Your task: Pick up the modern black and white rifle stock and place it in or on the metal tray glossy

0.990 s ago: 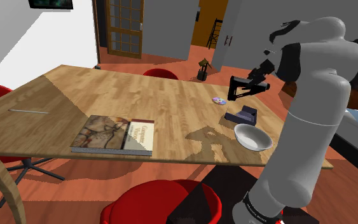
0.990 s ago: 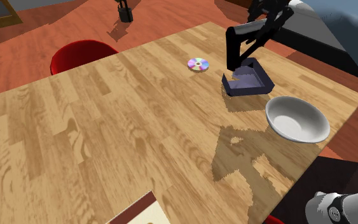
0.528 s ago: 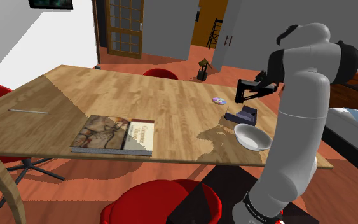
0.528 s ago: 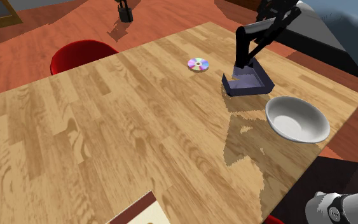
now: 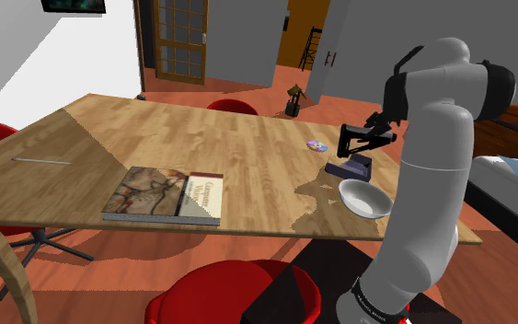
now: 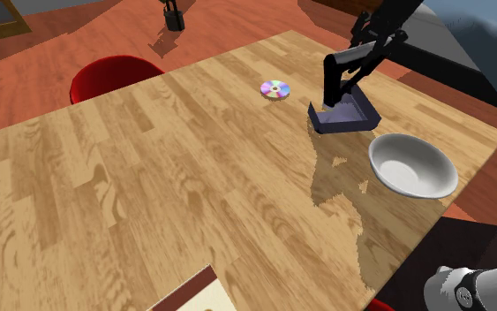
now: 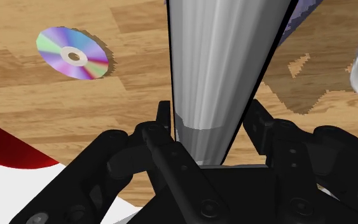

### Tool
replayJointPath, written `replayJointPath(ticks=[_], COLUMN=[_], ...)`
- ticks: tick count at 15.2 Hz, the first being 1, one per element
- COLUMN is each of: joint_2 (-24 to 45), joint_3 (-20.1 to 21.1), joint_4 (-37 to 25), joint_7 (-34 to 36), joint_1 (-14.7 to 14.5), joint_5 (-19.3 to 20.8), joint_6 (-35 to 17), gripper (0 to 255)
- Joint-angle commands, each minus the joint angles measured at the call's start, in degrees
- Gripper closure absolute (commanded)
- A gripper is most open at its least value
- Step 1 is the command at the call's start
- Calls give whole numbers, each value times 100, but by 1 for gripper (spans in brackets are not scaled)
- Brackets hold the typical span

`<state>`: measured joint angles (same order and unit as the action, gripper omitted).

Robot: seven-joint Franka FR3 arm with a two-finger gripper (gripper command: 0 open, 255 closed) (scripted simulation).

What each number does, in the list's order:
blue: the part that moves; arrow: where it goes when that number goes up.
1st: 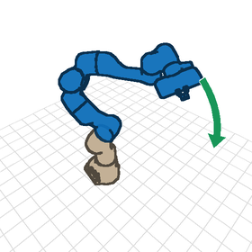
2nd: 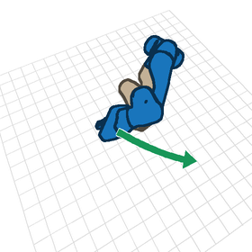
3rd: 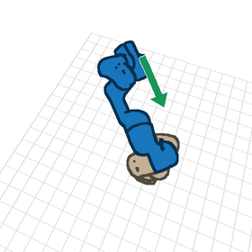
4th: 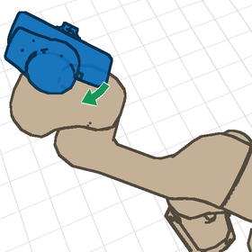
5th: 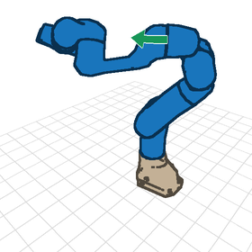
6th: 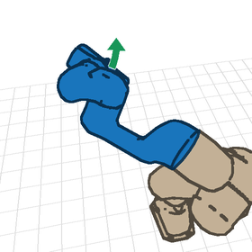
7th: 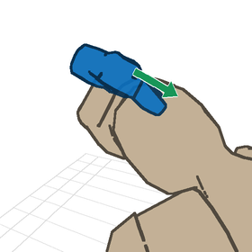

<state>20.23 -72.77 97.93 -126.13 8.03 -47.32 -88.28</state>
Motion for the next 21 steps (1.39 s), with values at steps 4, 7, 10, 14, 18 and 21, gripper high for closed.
replayJointPath(ticks=[4, 7, 10, 14, 18, 21], joint_2=[113, 194, 284, 300, 300, 302], joint_3=[79, 139, 210, 223, 224, 225], joint_4=[260, 410, 548, 571, 571, 570], joint_7=[-195, -323, -453, -476, -476, -476], joint_1=[18, 46, 88, 96, 96, 98], joint_5=[-116, -197, -289, -305, -305, -306], joint_6=[-237, -374, -502, -524, -524, -524], gripper=[255, 255, 255, 255, 255, 0])
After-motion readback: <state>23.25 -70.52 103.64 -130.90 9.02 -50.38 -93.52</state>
